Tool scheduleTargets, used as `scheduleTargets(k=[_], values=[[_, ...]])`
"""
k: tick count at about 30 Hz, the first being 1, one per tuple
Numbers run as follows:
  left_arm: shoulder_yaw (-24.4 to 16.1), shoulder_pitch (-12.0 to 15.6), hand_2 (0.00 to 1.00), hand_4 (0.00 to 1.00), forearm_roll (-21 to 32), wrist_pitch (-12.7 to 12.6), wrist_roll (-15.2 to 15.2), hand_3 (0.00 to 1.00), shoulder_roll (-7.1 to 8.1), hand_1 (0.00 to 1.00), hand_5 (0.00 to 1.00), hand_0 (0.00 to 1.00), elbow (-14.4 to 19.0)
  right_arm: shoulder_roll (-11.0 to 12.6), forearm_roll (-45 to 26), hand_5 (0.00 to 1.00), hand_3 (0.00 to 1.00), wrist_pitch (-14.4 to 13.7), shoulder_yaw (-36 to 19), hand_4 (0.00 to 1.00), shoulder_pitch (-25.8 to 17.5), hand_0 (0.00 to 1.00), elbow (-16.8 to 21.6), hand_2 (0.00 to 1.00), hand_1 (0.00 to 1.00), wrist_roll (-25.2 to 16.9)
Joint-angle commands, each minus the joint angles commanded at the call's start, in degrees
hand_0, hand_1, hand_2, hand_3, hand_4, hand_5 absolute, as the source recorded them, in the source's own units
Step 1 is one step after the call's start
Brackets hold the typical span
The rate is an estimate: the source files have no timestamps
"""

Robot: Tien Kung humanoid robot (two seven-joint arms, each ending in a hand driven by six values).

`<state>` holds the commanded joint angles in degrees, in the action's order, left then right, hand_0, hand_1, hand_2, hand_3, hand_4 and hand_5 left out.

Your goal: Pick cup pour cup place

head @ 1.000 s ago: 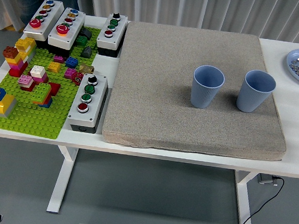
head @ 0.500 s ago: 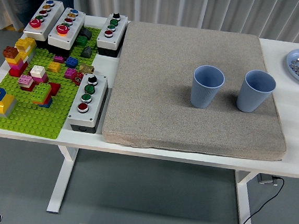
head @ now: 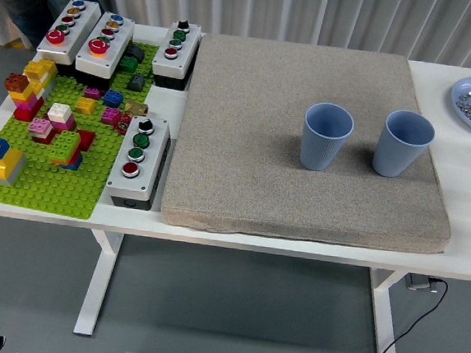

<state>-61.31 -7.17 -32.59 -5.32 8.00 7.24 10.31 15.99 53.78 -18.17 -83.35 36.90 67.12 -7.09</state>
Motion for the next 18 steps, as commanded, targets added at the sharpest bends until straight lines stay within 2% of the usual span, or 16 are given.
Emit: scheduleTargets(k=[18], values=[[0.3, 0.7, 0.730, 0.473, -0.3, 0.1, 0.2, 0.657, 0.29, 0.654, 0.986, 0.717, 0.0, -0.4, 1.5, 0.376, 0.893, 0.8, -0.6, 0.832, -0.8, 0.917, -0.6, 0.825, 0.810, 1.2]])
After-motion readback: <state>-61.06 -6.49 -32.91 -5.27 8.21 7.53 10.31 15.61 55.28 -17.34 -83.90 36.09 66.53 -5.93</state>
